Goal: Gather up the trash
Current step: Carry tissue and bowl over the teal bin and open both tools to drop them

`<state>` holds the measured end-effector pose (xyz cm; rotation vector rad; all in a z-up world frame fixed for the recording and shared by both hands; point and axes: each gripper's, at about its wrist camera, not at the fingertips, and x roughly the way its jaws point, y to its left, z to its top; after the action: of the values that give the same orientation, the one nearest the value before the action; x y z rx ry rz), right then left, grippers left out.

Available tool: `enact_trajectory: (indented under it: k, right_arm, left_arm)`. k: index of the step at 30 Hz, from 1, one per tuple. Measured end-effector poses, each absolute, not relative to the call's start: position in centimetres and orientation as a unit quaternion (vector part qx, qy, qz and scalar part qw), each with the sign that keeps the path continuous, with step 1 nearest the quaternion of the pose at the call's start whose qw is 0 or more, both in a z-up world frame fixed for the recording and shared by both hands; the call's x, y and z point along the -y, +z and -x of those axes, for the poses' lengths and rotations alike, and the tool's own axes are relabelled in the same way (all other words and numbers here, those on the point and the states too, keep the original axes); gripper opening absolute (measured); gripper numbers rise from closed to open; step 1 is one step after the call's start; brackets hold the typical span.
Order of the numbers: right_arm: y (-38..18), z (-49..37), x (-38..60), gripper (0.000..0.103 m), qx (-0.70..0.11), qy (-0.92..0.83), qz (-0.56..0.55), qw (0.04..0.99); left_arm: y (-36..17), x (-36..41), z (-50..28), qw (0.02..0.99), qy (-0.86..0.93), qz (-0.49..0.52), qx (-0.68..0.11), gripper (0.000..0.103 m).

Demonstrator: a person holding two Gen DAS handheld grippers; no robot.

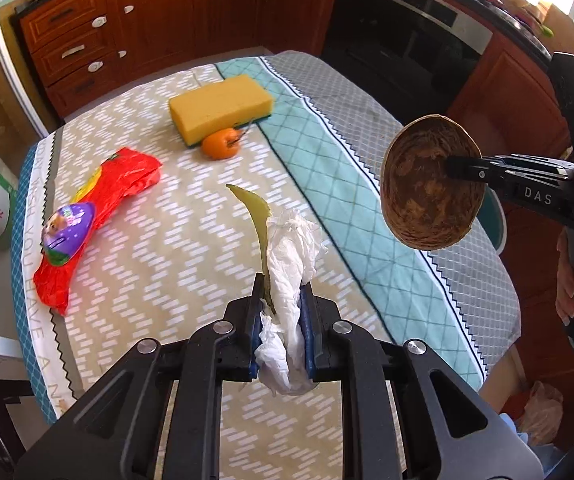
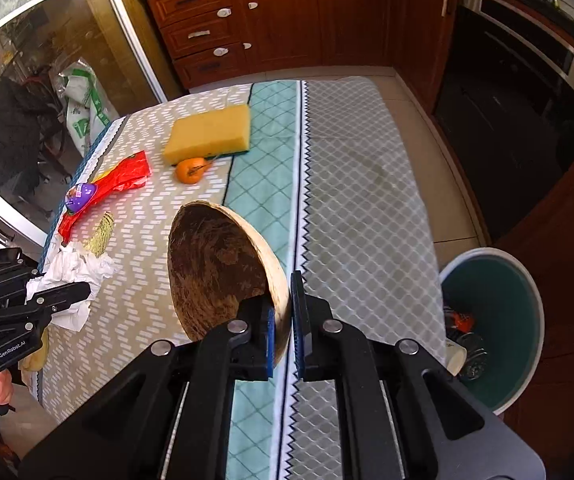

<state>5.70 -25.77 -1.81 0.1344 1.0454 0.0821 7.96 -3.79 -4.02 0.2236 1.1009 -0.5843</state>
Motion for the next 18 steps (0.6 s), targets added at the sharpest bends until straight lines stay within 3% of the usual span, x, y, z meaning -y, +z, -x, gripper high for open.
enact_trajectory:
  k: [7, 18]
  right_arm:
    - [-3.4, -4.3, 29.1, 0.007, -0.503, 0.032, -0.086, 0.859]
    - [-3.9, -3.7, 33.0, 0.007, -0.489, 0.023, -0.123, 0.863]
  left_arm:
    - [-5.6, 7.1, -6.9, 0.789, -0.275, -0.125, -0.534, 0.016]
    - [-3.9, 12.2, -6.2, 0.785, -0.298, -0.158, -0.519, 0.016]
